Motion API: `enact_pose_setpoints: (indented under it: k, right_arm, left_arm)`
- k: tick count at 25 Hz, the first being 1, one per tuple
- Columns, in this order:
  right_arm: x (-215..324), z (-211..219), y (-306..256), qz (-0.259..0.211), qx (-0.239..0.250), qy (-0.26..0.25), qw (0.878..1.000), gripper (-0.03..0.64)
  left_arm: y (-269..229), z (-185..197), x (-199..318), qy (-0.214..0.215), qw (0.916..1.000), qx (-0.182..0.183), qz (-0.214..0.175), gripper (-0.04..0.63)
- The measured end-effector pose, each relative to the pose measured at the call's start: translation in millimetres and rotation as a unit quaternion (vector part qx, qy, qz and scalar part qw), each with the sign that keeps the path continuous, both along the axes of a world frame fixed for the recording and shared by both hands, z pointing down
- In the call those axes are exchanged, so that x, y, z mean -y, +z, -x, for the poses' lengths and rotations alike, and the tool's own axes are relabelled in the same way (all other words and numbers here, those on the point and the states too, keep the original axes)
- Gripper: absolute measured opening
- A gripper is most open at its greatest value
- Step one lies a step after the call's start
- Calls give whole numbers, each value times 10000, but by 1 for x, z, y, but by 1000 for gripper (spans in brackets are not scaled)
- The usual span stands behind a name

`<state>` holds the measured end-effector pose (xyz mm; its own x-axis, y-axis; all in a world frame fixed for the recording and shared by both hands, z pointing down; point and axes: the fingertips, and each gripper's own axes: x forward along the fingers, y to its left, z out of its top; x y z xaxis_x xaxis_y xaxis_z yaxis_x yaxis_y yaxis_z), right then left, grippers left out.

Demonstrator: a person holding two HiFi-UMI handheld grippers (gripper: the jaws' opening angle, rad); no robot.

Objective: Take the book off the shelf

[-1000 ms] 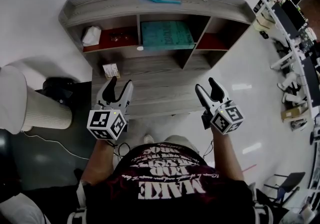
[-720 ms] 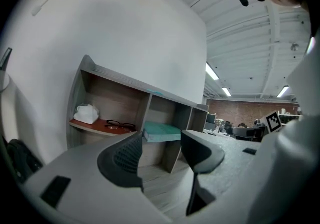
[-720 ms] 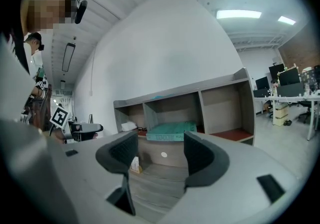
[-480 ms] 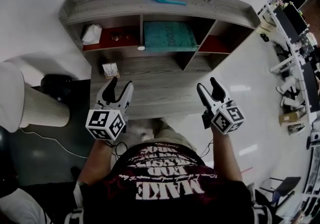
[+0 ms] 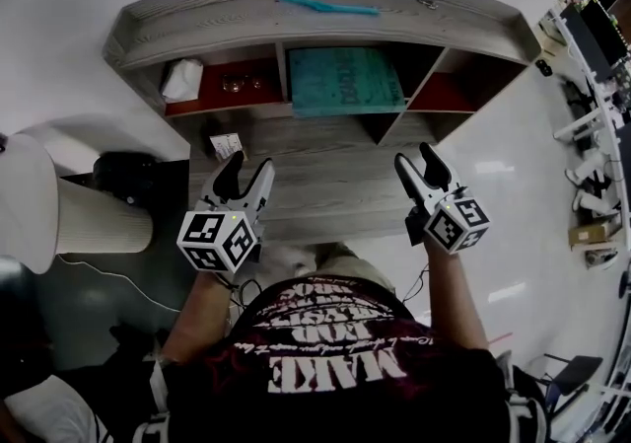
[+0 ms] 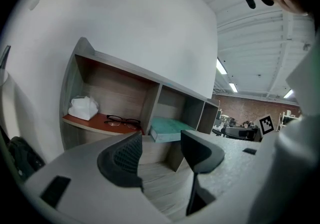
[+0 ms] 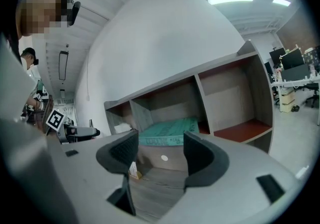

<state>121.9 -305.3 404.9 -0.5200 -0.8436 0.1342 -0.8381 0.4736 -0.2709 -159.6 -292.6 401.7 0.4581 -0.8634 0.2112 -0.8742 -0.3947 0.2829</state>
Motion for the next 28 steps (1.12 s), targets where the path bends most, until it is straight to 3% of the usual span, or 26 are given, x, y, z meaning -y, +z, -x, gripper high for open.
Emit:
enact_pose_setpoints:
  k: [17, 22, 28]
  right_arm:
    - [133, -10, 36, 493, -9, -42, 9988, 276]
    - [157, -9, 47, 678, 90, -84, 9976, 276]
    - [170, 4, 62, 893, 115, -260, 9956, 250]
  left_arm:
    - [41, -50, 117, 223, 9977, -266, 587, 232]
    - [56, -66, 137, 284, 9938, -539, 932, 238]
    - [70, -78, 149, 302, 9899, -565, 1261, 238]
